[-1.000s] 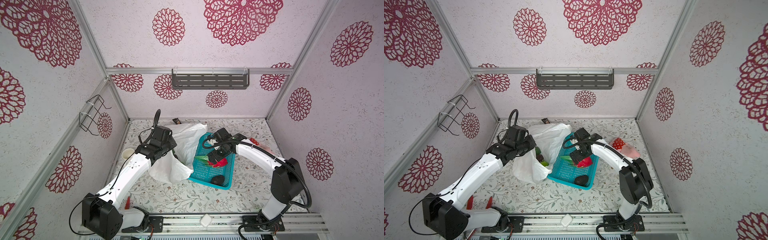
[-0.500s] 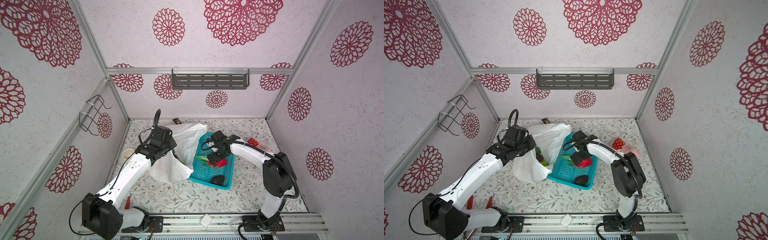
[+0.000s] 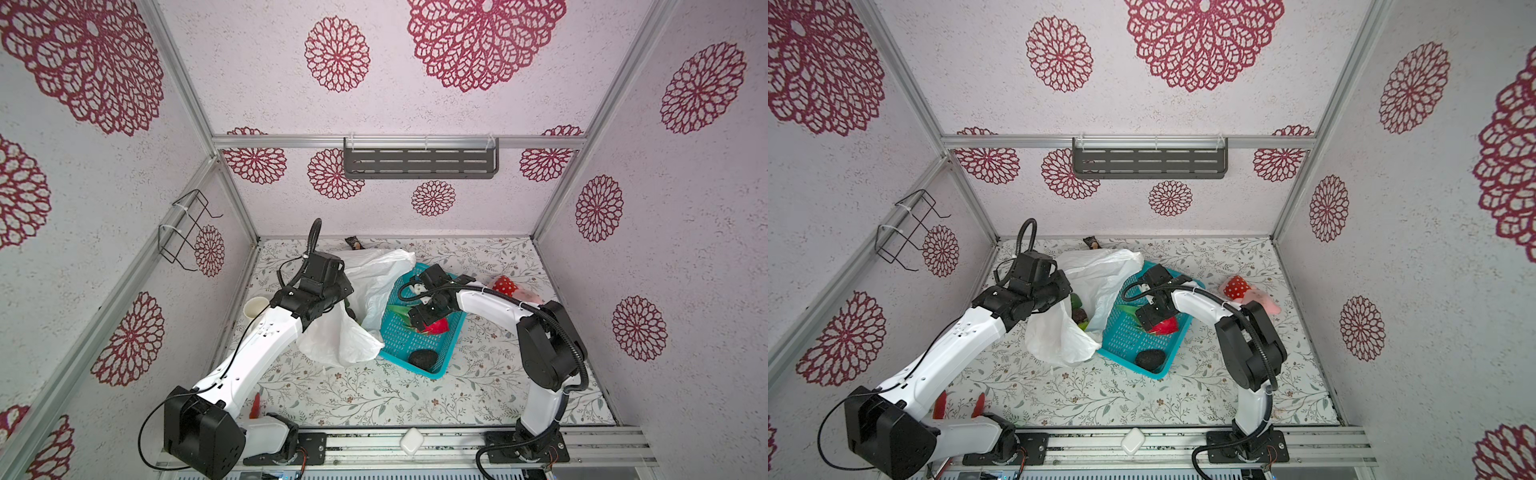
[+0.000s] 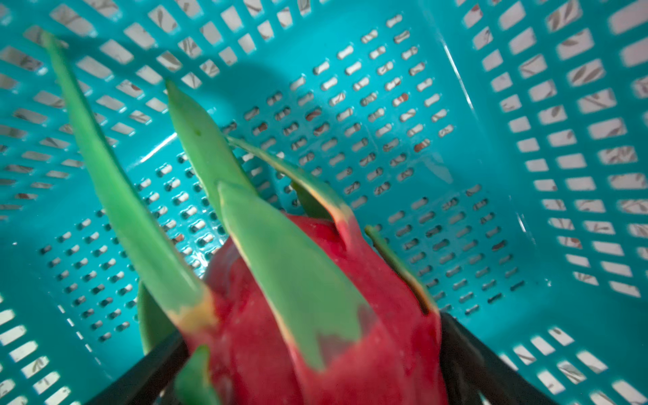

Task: Place the fruits into the plastic bag
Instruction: Pick up the fruit from the bin.

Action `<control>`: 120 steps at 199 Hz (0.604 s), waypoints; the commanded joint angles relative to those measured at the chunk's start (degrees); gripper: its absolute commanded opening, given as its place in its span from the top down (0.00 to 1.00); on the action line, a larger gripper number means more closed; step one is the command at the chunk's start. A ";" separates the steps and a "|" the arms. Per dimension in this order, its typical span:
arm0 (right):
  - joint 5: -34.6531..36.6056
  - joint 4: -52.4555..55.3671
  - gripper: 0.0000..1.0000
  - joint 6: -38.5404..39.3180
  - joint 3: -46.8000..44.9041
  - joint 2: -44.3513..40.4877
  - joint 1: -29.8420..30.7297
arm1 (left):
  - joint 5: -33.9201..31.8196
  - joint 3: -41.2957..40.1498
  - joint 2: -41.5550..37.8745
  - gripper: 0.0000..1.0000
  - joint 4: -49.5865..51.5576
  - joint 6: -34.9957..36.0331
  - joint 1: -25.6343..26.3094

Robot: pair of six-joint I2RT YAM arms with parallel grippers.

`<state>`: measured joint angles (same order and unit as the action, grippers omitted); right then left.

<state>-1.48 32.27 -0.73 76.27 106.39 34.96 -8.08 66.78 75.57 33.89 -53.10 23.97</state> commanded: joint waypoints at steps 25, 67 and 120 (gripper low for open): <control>-3.52 -3.98 0.22 -4.65 -5.50 1.80 0.47 | -0.90 0.83 -0.51 1.00 0.30 0.05 0.16; -3.48 -5.41 0.45 -5.51 -5.04 -4.96 0.24 | -0.67 0.86 -0.34 1.00 -0.12 -0.22 0.12; -6.57 -6.42 0.48 -5.86 -5.09 -15.36 -1.56 | -0.55 0.92 -0.51 1.00 -0.06 -0.30 0.25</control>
<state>-5.37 26.92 -4.67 69.43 98.65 34.44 -8.10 66.78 75.57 34.04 -53.15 23.97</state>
